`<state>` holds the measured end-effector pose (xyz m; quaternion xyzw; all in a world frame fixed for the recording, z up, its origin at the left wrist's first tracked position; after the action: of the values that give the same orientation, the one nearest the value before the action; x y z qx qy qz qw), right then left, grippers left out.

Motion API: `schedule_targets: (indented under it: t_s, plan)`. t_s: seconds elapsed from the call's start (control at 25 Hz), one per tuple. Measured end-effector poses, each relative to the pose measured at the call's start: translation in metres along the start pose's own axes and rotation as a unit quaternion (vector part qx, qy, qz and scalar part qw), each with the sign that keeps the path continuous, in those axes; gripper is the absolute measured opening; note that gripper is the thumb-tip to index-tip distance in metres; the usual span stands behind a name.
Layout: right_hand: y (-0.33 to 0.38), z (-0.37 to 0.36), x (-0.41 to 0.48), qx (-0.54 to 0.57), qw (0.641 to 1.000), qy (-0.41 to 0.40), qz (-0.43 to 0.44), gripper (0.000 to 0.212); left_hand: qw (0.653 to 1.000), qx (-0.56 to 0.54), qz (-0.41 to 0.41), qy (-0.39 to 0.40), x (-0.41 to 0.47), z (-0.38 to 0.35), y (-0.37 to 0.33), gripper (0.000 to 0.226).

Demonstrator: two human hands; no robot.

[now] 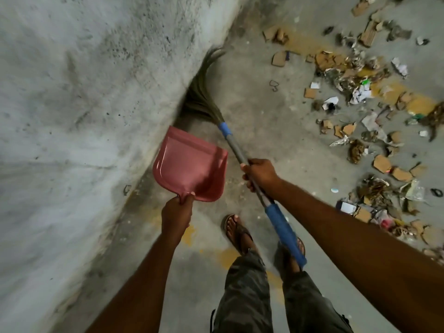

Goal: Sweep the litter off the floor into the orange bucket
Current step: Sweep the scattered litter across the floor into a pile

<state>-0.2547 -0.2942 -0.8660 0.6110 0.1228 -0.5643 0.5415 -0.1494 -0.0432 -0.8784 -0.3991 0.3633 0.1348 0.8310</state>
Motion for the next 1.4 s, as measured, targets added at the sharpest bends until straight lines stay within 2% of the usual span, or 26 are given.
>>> schedule_targets:
  t_s: [0.12, 0.2, 0.28, 0.36, 0.44, 0.52, 0.56, 0.68, 0.8, 0.88, 0.96, 1.04, 1.12, 1.2, 1.28, 1.4]
  plan:
    - [0.013, 0.023, 0.054, 0.061, 0.99, -0.112, -0.065, 0.014, 0.999, 0.015, -0.028, 0.017, 0.016, -0.009, -0.023, 0.046]
    - [0.014, 0.036, 0.064, 0.033, 0.977, -0.207, -0.05, 0.021, 0.998, 0.02, -0.047, 0.023, 0.024, -0.02, -0.038, 0.045]
    - [0.013, 0.049, 0.041, 0.027, 0.968, -0.249, -0.025, 0.024, 0.997, 0.03, -0.063, 0.034, 0.029, -0.031, -0.046, 0.046]
    - [0.0, 0.059, 0.004, 0.018, 0.976, -0.216, 0.005, 0.016, 0.996, 0.042, -0.062, 0.049, 0.027, -0.041, -0.047, 0.048]
    - [-0.028, 0.072, -0.03, 0.01, 0.992, -0.126, 0.018, 0.012, 0.994, 0.067, -0.056, 0.061, 0.018, -0.051, -0.044, 0.049]
    - [-0.06, 0.092, -0.043, -0.018, 0.998, -0.061, -0.014, 0.011, 0.992, 0.086, -0.054, 0.074, 0.005, -0.061, -0.039, 0.052]
    - [-0.075, 0.107, -0.041, -0.033, 0.997, -0.054, -0.044, 0.011, 0.991, 0.087, -0.054, 0.083, -0.002, -0.067, -0.036, 0.053]
    - [-0.11, 0.17, -0.021, -0.051, 0.984, -0.142, -0.094, 0.018, 0.989, 0.092, -0.062, 0.102, -0.029, -0.097, -0.034, 0.055]
    - [-0.125, 0.222, -0.011, -0.112, 0.954, -0.27, -0.067, 0.025, 0.987, 0.09, -0.074, 0.114, -0.064, -0.136, -0.034, 0.049]
    - [-0.134, 0.244, -0.027, -0.09, 0.954, -0.285, -0.032, 0.026, 0.987, 0.088, -0.082, 0.109, -0.087, -0.157, -0.032, 0.048]
    - [-0.147, 0.26, -0.061, -0.078, 0.965, -0.251, 0.005, 0.019, 0.986, 0.098, -0.081, 0.104, -0.11, -0.172, -0.026, 0.049]
    - [-0.174, 0.264, -0.105, -0.08, 0.982, -0.169, 0.022, 0.01, 0.985, 0.121, -0.078, 0.093, -0.129, -0.181, -0.011, 0.056]
    - [-0.209, 0.263, -0.139, -0.075, 0.994, -0.075, 0.002, 0.011, 0.986, 0.141, -0.066, 0.066, -0.141, -0.182, 0.008, 0.059]
    - [-0.249, 0.28, -0.149, -0.088, 0.995, -0.02, -0.047, 0.014, 0.985, 0.157, -0.053, 0.051, -0.163, -0.182, 0.019, 0.055]
    - [-0.281, 0.31, -0.139, -0.077, 0.991, -0.061, -0.091, 0.018, 0.987, 0.143, -0.054, 0.056, -0.187, -0.183, 0.025, 0.047]
    - [-0.296, 0.333, -0.127, -0.078, 0.969, -0.21, -0.102, 0.022, 0.989, 0.122, -0.05, 0.074, -0.21, -0.192, 0.042, 0.041]
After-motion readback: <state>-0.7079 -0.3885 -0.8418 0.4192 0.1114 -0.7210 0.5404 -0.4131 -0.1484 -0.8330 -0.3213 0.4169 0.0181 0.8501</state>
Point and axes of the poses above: each hand's wrist, its own x-axis towards the middle knuckle, its own z-axis out of the back of the hand, y = z × x, the point moved 2 cm from there along x, towards the middle knuckle, and after that the axes turned 9 degrees about -x, right-handed, at the moved point
